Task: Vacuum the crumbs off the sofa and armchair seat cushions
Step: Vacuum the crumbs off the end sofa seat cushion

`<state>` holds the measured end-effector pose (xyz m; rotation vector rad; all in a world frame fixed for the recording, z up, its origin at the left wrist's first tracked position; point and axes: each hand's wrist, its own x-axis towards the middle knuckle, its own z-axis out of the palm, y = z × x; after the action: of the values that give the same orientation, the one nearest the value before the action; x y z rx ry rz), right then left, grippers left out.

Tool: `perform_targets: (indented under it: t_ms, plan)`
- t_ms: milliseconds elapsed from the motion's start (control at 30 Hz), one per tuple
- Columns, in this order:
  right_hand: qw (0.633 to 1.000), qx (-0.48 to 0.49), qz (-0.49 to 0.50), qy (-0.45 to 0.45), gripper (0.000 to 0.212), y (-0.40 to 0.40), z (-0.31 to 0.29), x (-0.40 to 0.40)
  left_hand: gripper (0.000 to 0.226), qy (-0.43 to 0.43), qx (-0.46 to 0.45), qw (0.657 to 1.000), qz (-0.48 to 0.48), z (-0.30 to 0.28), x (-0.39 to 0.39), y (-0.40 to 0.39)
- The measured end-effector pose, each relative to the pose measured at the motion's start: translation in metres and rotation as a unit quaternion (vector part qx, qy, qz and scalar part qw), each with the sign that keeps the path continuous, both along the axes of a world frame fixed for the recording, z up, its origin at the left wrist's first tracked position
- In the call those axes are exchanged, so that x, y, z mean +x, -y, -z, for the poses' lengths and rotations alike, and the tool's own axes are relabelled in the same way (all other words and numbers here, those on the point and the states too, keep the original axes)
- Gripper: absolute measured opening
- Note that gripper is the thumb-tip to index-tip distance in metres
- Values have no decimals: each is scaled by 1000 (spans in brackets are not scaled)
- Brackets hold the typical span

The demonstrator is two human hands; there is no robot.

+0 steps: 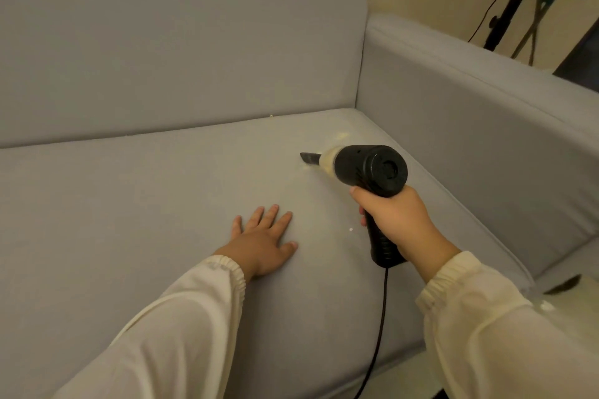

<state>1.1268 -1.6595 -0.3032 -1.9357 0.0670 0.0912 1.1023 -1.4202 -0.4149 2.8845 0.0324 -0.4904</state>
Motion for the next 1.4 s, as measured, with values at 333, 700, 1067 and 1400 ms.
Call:
perform_targets:
  t_ms: [333,700,1067,1400]
  plan:
    - [1000,15,22,-1,18,20,-9,-12,71,-19,7,1000,-1,-10,-20,13]
    - [1000,20,-4,2,20,16,-8,-17,71,-34,6,999,-4,-16,-18,25]
    - [1000,-21,-16,10,23,20,-8,-18,69,-17,9,1000,6,-12,-18,32]
    - [995,-67,-80,-4,20,26,-18,-31,67,-30,-6,1000,-4,-17,-7,49]
